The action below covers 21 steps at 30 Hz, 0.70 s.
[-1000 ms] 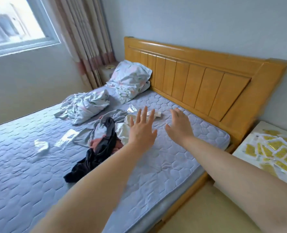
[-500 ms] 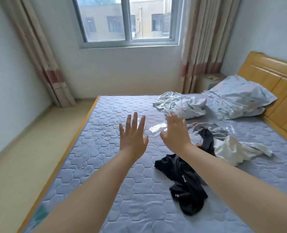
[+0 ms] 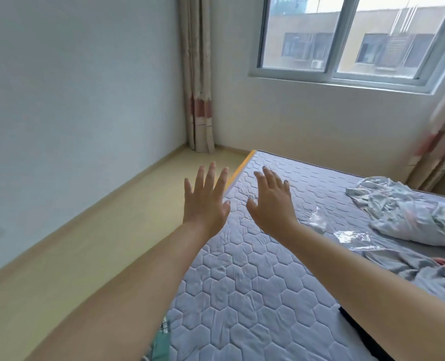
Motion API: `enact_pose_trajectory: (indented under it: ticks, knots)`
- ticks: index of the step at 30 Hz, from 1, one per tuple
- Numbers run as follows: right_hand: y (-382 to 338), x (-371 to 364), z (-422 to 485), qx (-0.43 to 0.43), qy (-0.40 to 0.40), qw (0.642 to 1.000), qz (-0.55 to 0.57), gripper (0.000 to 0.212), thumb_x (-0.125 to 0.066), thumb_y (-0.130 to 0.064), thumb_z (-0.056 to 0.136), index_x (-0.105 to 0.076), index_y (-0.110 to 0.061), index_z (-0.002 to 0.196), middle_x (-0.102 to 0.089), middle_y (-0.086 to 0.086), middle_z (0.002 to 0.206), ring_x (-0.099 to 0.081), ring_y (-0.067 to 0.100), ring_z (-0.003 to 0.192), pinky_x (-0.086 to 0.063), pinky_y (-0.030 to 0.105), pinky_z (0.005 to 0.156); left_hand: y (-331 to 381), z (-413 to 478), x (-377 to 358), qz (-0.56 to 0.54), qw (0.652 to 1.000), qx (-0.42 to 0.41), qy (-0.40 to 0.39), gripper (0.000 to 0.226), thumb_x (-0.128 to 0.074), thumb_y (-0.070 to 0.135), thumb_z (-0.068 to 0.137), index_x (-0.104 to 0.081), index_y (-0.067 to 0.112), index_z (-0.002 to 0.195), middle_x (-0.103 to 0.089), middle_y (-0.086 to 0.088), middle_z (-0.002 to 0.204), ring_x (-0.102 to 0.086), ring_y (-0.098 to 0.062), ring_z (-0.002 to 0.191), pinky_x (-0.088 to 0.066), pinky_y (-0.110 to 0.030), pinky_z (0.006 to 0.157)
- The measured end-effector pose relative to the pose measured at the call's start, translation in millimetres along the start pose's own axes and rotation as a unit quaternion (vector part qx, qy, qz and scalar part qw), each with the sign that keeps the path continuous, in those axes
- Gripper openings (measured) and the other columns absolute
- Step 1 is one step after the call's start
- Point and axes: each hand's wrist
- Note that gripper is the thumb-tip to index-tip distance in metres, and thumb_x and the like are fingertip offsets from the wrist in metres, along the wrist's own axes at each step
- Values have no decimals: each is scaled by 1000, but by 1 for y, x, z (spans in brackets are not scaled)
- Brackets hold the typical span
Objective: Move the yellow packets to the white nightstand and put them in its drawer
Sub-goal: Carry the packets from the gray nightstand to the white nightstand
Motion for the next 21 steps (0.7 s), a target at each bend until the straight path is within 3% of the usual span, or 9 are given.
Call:
enact_pose_trajectory:
  ticks: [12, 21]
  knots:
    - [-277, -117, 127, -2, 20, 1000, 3, 64, -49, -30, 90, -25, -10, 147, -17, 10, 157, -11, 26, 145, -7, 48, 118, -328, 29, 19, 85, 995, -41, -27, 70, -29, 45, 99, 13, 23, 151, 18, -5, 159, 14, -27, 146, -4, -55, 115]
    - [-383, -175, 234, 34, 15, 998, -57, 65, -48, -33, 92, -24, -10, 147, -16, 10, 157, -10, 26, 146, -10, 50, 118, -470, 102, 2, 32, 999, -8, -26, 70, -30, 44, 100, 12, 23, 151, 16, -4, 159, 14, -26, 147, -4, -55, 115]
Point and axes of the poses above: each hand's wrist, its own z-axis towards the middle knuckle, its own x-axis out of the back of the hand, y = z × x
